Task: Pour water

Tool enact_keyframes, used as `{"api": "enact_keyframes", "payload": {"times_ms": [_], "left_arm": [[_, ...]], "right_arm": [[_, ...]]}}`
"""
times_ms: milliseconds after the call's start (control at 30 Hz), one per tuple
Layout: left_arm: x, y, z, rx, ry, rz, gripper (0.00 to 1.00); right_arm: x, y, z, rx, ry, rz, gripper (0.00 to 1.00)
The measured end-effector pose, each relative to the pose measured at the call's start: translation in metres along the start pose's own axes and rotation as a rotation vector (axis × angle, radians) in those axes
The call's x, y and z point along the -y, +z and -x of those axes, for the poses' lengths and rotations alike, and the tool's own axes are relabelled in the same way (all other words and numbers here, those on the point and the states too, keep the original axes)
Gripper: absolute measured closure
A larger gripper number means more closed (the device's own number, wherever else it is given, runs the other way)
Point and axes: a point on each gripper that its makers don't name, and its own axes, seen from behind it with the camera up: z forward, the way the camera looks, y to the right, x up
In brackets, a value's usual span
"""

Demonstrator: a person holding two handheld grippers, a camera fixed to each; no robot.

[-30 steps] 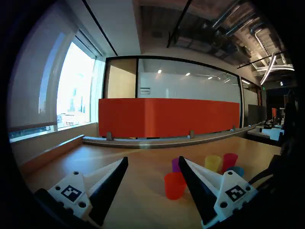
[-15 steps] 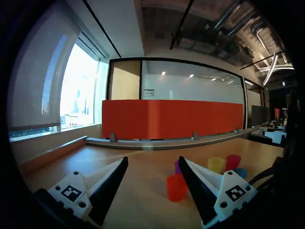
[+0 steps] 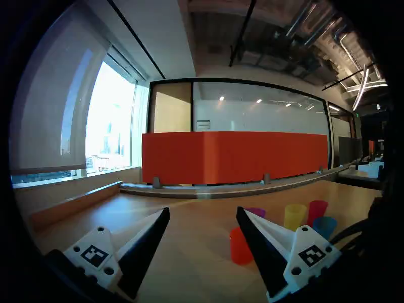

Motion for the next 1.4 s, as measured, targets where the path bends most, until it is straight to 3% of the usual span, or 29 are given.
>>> {"api": "enact_keyframes", "payload": {"times_ms": [467,967,1400], "left_arm": [[0.013,0.004,0.019,-0.010,0.031,-0.001,0.02],[0.026,0.008,0.033,-0.008,0.020,-0.010,0.02],[0.026,0.013,0.044,0.008,0.002,-0.005,0.02]], "right_arm": [[-0.011,-0.009,0.000,0.006,-0.018,0.049,0.02],[-0.003,-0.007,0.000,0.023,-0.042,0.048,0.02],[0.005,-0.004,-0.004,0.019,-0.045,0.040,0.02]]}}
